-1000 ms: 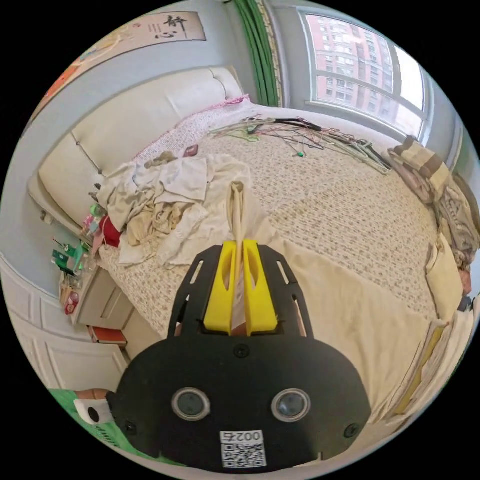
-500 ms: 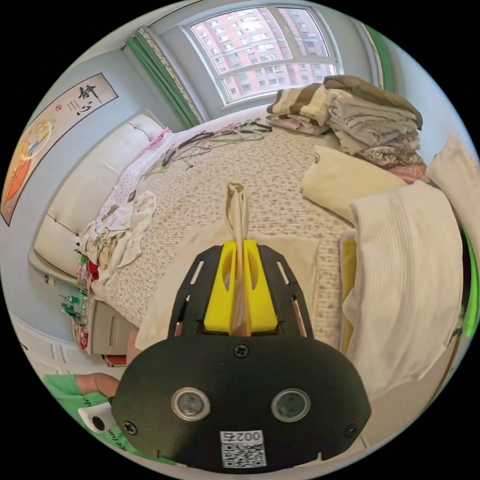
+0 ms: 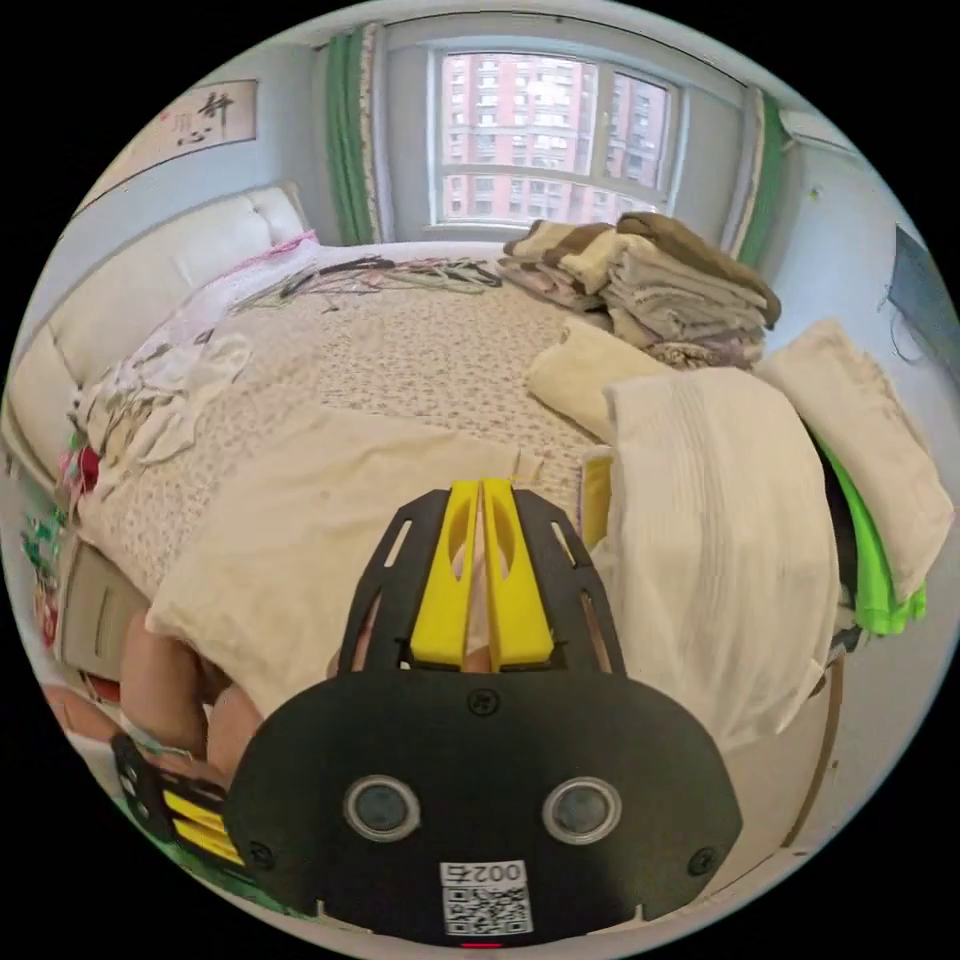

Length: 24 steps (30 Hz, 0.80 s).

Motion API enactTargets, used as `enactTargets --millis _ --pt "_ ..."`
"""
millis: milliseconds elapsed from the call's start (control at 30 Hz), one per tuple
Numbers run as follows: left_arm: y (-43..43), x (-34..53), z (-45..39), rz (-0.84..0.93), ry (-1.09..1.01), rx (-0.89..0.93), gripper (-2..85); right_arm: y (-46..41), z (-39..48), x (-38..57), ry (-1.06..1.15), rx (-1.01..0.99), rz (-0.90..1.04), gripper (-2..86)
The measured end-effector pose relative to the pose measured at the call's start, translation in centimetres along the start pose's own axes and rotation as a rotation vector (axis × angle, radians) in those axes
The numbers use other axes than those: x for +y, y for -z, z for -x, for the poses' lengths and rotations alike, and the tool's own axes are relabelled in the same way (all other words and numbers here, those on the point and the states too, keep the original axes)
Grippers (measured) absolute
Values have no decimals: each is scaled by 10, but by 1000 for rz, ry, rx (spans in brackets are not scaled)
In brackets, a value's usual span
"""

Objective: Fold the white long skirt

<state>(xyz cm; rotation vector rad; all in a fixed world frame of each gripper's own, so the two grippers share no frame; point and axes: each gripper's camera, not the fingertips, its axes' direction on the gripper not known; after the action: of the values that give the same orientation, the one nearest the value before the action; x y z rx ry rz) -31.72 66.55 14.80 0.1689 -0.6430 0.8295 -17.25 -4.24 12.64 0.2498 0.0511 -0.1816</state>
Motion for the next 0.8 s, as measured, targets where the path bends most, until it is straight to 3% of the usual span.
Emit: enactTargets --millis 100,200,267,333,400,567,700,800 --pt "45 22 15 -69 45 -77 -3 -18 43 38 115 -24 57 -9" --pt "81 49 33 -57 90 -244 1 -78 59 75 158 97 243 -9" --pt "109 73 57 -53 200 -452 5 -70 59 84 91 86 135 -9" --pt "129 88 80 -58 308 -531 10 -66 62 72 40 78 176 -9" --pt "145 98 105 -68 422 -522 21 -46 74 55 17 51 121 -7" --pt "143 112 162 -63 684 -249 56 -4 119 0 12 52 -31 24" --pt "127 110 170 -30 706 -234 46 -5 169 -64 0 -97 -35 116" --pt "119 104 175 20 694 -263 14 -38 213 -117 8 -94 51 151"
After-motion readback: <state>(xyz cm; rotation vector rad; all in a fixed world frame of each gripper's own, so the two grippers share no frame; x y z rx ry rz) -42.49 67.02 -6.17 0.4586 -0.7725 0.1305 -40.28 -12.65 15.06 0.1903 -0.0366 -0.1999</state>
